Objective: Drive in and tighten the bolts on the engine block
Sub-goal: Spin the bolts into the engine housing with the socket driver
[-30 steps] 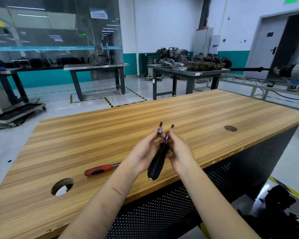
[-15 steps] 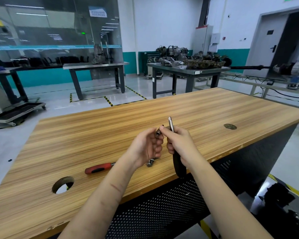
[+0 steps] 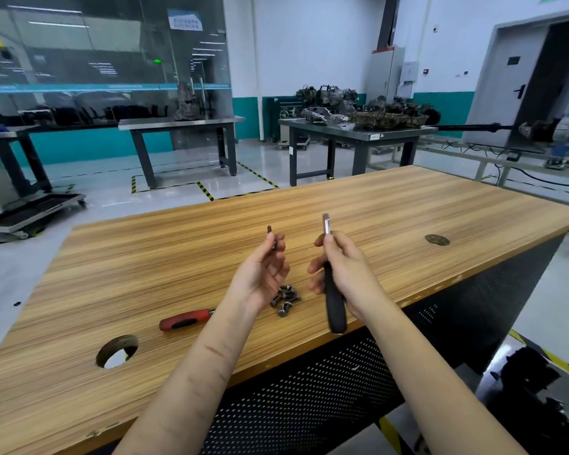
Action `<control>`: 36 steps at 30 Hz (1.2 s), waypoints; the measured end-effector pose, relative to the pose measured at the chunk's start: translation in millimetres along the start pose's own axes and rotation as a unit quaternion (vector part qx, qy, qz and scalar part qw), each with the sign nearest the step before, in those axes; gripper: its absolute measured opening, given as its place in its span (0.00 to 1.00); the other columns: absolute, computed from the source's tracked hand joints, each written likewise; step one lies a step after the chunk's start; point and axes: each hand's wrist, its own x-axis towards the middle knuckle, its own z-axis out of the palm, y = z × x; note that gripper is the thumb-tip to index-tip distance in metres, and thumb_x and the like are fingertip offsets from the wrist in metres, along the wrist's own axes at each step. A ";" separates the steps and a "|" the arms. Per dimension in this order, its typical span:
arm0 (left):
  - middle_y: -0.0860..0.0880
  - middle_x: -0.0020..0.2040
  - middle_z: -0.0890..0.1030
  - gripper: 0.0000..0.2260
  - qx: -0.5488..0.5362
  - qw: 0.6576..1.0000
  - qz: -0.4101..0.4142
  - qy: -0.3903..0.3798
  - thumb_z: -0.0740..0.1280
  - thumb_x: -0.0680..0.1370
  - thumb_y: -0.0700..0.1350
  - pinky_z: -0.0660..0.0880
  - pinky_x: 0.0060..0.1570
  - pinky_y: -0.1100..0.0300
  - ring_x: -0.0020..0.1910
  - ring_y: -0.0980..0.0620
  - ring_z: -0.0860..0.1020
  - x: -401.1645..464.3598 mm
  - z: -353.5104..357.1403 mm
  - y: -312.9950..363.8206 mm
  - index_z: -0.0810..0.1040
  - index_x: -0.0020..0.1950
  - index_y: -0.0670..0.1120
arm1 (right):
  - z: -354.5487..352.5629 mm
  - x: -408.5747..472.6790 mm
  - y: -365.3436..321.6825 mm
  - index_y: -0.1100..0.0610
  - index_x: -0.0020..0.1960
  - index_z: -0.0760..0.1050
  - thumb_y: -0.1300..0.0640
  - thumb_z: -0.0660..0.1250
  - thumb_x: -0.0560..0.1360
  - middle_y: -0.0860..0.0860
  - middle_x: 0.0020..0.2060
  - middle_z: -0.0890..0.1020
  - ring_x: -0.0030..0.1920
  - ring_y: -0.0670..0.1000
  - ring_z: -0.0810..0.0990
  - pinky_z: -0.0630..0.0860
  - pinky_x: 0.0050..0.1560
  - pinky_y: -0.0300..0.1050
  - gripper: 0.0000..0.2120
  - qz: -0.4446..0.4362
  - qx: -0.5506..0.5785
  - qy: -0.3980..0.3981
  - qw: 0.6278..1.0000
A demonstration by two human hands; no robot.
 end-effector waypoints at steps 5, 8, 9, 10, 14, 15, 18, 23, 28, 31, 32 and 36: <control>0.45 0.42 0.84 0.09 -0.047 0.999 -0.022 -0.004 0.56 0.81 0.44 0.80 0.36 0.58 0.37 0.53 0.83 0.6 4.0 2.4 0.72 0.50 0.41 | 6.4 -2.8 3.2 0.53 0.49 0.66 0.53 0.53 0.81 0.51 0.31 0.73 0.27 0.49 0.70 0.68 0.30 0.43 0.06 -0.080 -0.313 -0.019 0.946; 0.47 0.38 0.84 0.13 -0.026 0.998 -0.057 -0.030 0.51 0.82 0.46 0.78 0.38 0.59 0.37 0.52 0.83 -1.9 8.8 3.3 0.72 0.54 0.40 | 11.4 -2.7 1.2 0.54 0.50 0.64 0.56 0.54 0.80 0.54 0.36 0.76 0.33 0.54 0.74 0.73 0.36 0.49 0.03 -0.095 -0.376 -0.032 0.921; 0.48 0.37 0.84 0.15 -0.016 0.997 -0.064 -0.039 0.51 0.82 0.46 0.78 0.35 0.61 0.35 0.53 0.83 -2.9 10.1 3.3 0.73 0.52 0.39 | 12.6 -2.7 0.0 0.55 0.53 0.66 0.56 0.54 0.80 0.55 0.39 0.78 0.38 0.56 0.77 0.73 0.39 0.49 0.04 -0.112 -0.410 -0.032 0.905; 0.48 0.36 0.84 0.15 -0.012 0.996 -0.069 -0.046 0.50 0.82 0.46 0.78 0.32 0.64 0.33 0.54 0.83 -4.0 11.8 3.2 0.73 0.51 0.39 | 13.5 -2.7 -1.2 0.55 0.56 0.67 0.56 0.55 0.80 0.56 0.43 0.79 0.42 0.58 0.78 0.72 0.40 0.48 0.07 -0.131 -0.441 -0.030 0.887; 0.48 0.33 0.84 0.12 -0.012 0.997 -0.060 -0.050 0.50 0.82 0.45 0.76 0.27 0.66 0.30 0.55 0.82 -5.5 13.6 2.2 0.71 0.54 0.41 | 12.8 -2.6 -5.5 0.53 0.60 0.70 0.57 0.57 0.79 0.57 0.46 0.81 0.47 0.58 0.78 0.64 0.39 0.44 0.11 -0.171 -0.479 -0.010 0.861; 0.48 0.33 0.83 0.13 -0.011 0.997 -0.057 -0.052 0.50 0.82 0.45 0.76 0.26 0.66 0.29 0.55 0.82 -5.6 13.6 2.2 0.70 0.57 0.41 | 12.5 -3.3 -6.6 0.53 0.60 0.70 0.56 0.57 0.78 0.57 0.46 0.81 0.47 0.58 0.78 0.64 0.39 0.43 0.11 -0.170 -0.482 -0.006 0.860; 0.48 0.35 0.84 0.14 -0.011 0.997 -0.054 -0.056 0.50 0.83 0.45 0.76 0.27 0.66 0.30 0.54 0.82 -5.2 14.3 1.7 0.67 0.63 0.40 | 12.4 -4.2 -8.7 0.54 0.59 0.71 0.55 0.57 0.78 0.58 0.47 0.81 0.49 0.60 0.78 0.67 0.40 0.45 0.11 -0.151 -0.502 -0.011 0.852; 0.48 0.37 0.84 0.11 -0.010 0.997 -0.043 -0.063 0.50 0.83 0.45 0.76 0.27 0.67 0.31 0.54 0.82 -4.5 13.6 0.1 0.65 0.62 0.42 | 14.2 -5.3 -17.0 0.56 0.59 0.72 0.55 0.57 0.79 0.58 0.51 0.80 0.52 0.60 0.78 0.74 0.48 0.49 0.12 -0.125 -0.521 -0.021 0.844; 0.47 0.38 0.85 0.10 -0.010 0.998 -0.020 -0.067 0.51 0.82 0.44 0.76 0.29 0.66 0.34 0.54 0.83 -5.4 13.8 -0.7 0.70 0.49 0.42 | 17.2 -7.2 -26.3 0.56 0.62 0.73 0.56 0.55 0.79 0.58 0.48 0.80 0.40 0.59 0.78 0.77 0.44 0.51 0.14 -0.092 -0.529 -0.038 0.843; 0.47 0.38 0.85 0.12 -0.011 0.998 -0.005 -0.068 0.51 0.82 0.44 0.76 0.28 0.66 0.34 0.54 0.83 -7.0 14.4 -1.6 0.69 0.43 0.43 | 18.7 -6.1 -28.2 0.58 0.61 0.73 0.57 0.54 0.80 0.57 0.39 0.78 0.33 0.56 0.79 0.77 0.32 0.47 0.14 -0.058 -0.499 -0.049 0.863; 0.47 0.39 0.85 0.12 -0.008 0.998 0.001 -0.070 0.51 0.83 0.44 0.76 0.29 0.66 0.34 0.54 0.83 -7.5 14.1 -2.0 0.69 0.43 0.43 | 19.1 -5.5 -28.2 0.59 0.60 0.73 0.57 0.54 0.80 0.55 0.35 0.77 0.28 0.53 0.78 0.75 0.26 0.44 0.13 -0.042 -0.482 -0.052 0.874; 0.47 0.40 0.85 0.11 0.012 0.997 0.028 -0.071 0.52 0.82 0.43 0.77 0.30 0.64 0.34 0.55 0.83 -8.0 13.9 -4.7 0.69 0.43 0.43 | 21.4 -6.1 -28.9 0.59 0.59 0.73 0.58 0.54 0.80 0.56 0.35 0.76 0.25 0.52 0.75 0.71 0.21 0.40 0.13 -0.030 -0.465 -0.055 0.883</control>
